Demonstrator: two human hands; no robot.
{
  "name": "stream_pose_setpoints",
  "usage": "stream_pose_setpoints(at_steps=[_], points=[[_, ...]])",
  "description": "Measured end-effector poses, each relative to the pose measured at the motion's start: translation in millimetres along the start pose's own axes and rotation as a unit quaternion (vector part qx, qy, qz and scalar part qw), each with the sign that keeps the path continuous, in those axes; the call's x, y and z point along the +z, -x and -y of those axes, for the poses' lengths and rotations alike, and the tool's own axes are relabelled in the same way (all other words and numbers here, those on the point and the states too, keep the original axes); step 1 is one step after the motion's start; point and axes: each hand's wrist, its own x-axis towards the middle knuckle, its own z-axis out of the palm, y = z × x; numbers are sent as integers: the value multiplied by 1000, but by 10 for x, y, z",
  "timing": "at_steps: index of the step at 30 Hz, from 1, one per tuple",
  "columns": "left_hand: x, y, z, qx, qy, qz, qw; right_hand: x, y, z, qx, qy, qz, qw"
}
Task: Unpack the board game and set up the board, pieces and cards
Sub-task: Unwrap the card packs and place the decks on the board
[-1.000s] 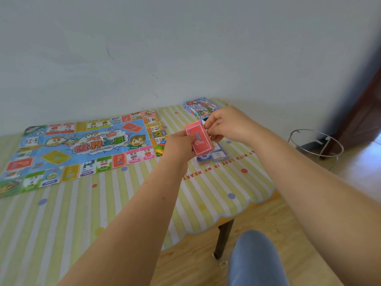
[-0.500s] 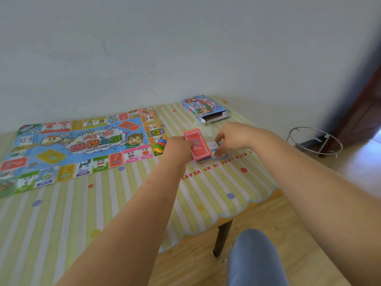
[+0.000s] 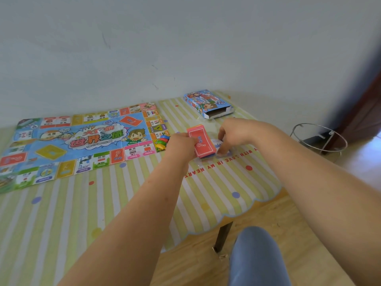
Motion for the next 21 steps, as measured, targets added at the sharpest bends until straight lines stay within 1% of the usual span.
stream_pose_setpoints(at_steps=[8,17,21], points=[[7,-18,15,8,-19,-5,1000,16,-2,15,0,-10,10,1000],[15,-14,22,8,-38,-11,999,55,83,32,-43,-35,-14,998],[20,-3,14,7,-38,-7,999,23,102,-16,-40,-84,-10,996]])
